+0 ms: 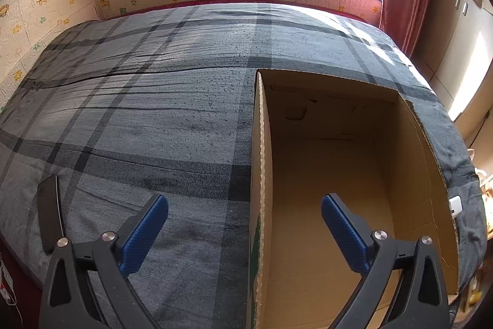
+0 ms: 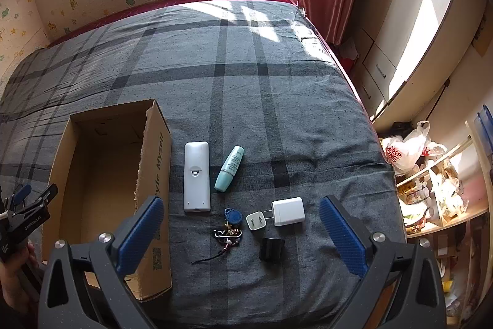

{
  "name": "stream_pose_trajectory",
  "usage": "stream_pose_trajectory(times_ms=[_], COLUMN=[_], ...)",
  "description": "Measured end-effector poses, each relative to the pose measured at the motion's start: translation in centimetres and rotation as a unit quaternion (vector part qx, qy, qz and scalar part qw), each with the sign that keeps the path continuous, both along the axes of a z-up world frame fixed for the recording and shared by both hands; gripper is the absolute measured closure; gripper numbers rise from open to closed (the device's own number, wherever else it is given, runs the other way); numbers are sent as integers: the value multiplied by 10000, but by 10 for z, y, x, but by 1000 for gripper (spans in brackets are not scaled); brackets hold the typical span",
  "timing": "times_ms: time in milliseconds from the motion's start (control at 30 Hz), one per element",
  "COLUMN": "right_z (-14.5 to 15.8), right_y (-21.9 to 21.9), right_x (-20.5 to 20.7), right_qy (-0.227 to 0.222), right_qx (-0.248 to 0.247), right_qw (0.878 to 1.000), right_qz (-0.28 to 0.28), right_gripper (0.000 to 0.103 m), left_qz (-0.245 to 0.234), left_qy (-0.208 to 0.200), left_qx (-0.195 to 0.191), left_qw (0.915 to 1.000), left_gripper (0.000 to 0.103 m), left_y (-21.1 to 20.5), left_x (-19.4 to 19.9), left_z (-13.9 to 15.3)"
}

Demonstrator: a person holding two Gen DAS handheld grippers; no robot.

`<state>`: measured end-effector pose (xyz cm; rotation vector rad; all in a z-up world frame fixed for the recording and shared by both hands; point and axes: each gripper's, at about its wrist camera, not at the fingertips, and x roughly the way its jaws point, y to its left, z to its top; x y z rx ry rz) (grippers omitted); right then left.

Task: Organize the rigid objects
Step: 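Clamp the box side wall with the left gripper, then grasp the white charger with the right gripper while the left gripper holds the box wall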

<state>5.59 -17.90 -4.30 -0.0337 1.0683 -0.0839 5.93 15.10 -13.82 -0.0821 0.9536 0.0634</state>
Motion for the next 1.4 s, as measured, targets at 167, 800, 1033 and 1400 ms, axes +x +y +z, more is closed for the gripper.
stream_pose_trajectory(times_ms=[167, 800, 1033, 1400], right_z=[-7, -10, -11, -11], right_y=[3, 6, 2, -12], right_x=[-1, -5, -6, -6], right_qy=[85, 70, 61, -91], right_qx=[17, 65, 77, 26], right_qw=[9999, 9999, 9999, 9999], right_qz=[51, 80, 32, -126], right_gripper=[0, 0, 0, 0], left_qz=[-103, -507, -569, -599], left_qy=[130, 628, 529, 488], left_qx=[-16, -5, -35, 118], left_qw=[9999, 9967, 9970, 9969], left_gripper=[9, 71, 87, 87], left_y=[-2, -9, -10, -12], left_x=[5, 12, 10, 10], left_z=[-9, -30, -30, -30])
